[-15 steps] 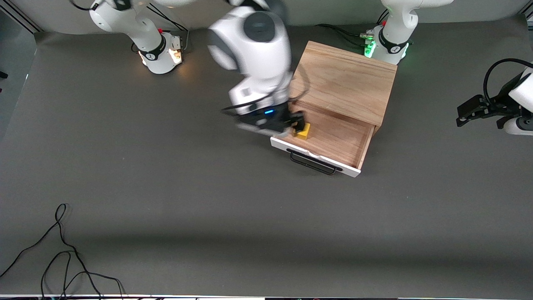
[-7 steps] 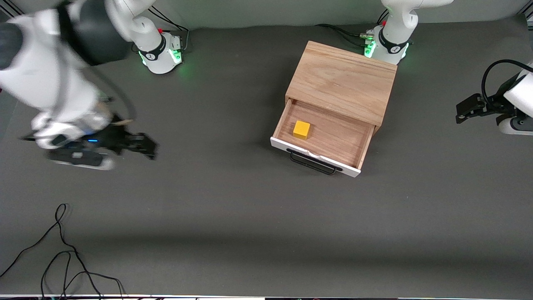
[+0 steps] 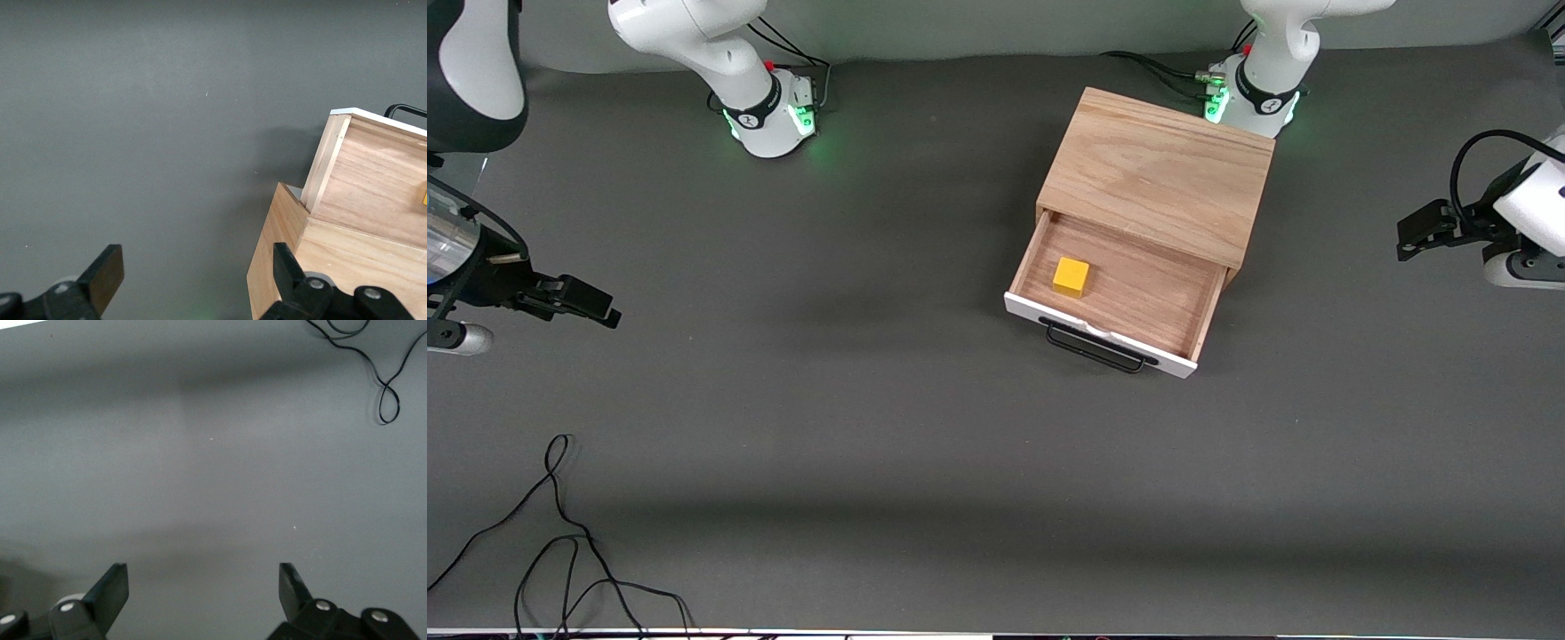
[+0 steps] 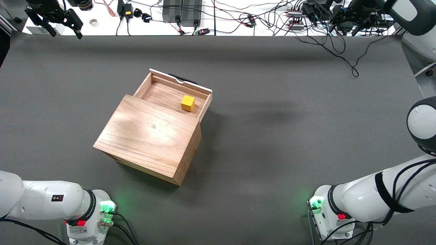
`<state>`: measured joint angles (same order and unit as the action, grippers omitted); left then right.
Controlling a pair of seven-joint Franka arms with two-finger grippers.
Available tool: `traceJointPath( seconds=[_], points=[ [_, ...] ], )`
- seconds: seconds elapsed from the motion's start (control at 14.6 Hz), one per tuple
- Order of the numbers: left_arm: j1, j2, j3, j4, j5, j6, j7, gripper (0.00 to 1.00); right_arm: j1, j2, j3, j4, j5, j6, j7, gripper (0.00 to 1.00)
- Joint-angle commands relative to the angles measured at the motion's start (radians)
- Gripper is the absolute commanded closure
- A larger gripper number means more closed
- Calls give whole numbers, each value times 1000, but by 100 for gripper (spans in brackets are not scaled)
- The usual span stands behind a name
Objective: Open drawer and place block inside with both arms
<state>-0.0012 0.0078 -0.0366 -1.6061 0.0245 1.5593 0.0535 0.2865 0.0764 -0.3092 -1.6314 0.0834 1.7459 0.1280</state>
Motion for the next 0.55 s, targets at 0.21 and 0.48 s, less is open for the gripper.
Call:
traceJointPath(
  seconds=[0.21,0.48],
  points=[
    [-8,-22,0,-34,0,-15,12,0,-202,-18,211,-5,-2,-5,-16,0],
    [-8,-22,0,-43,2,-4,11,0,-306,-18,334,-1,-31,-23,-11,0]
  ],
)
